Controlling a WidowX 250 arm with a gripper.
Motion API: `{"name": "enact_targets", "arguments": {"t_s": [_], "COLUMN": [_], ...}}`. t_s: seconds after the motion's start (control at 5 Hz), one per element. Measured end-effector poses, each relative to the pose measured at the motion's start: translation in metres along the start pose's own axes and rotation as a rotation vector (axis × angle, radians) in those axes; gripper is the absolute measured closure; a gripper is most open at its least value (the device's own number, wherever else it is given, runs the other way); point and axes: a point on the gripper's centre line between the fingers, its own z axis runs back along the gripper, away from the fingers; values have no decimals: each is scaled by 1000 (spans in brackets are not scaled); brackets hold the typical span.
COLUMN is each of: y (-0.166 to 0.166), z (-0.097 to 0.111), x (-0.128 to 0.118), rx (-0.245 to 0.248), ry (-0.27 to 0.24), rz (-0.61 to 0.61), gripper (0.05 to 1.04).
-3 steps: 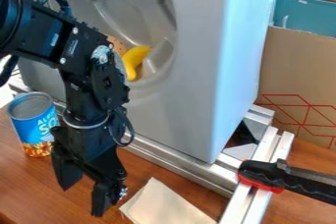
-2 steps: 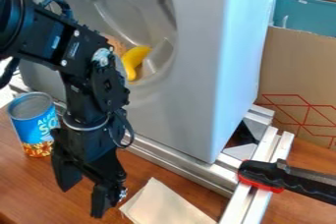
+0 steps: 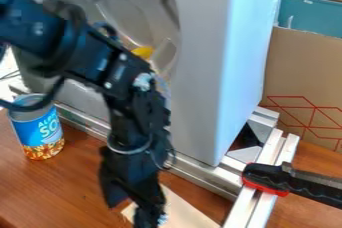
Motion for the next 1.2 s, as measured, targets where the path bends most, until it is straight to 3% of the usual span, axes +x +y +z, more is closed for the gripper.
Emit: {"name": "enact_targets", "arguments": {"t_s": [0.2, 0.4, 0.6, 1.0, 1.2], "y": [-11, -14, -16, -9, 1], "z": [-15, -32, -40, -55, -61], "x": [10, 23, 34, 45, 47], "rx": [22, 30, 49, 46, 80], "ry": [-6, -56, -70, -63, -52], "rz": [-16, -9, 10, 5, -1], "gripper": [83, 83, 83, 83, 83]}}
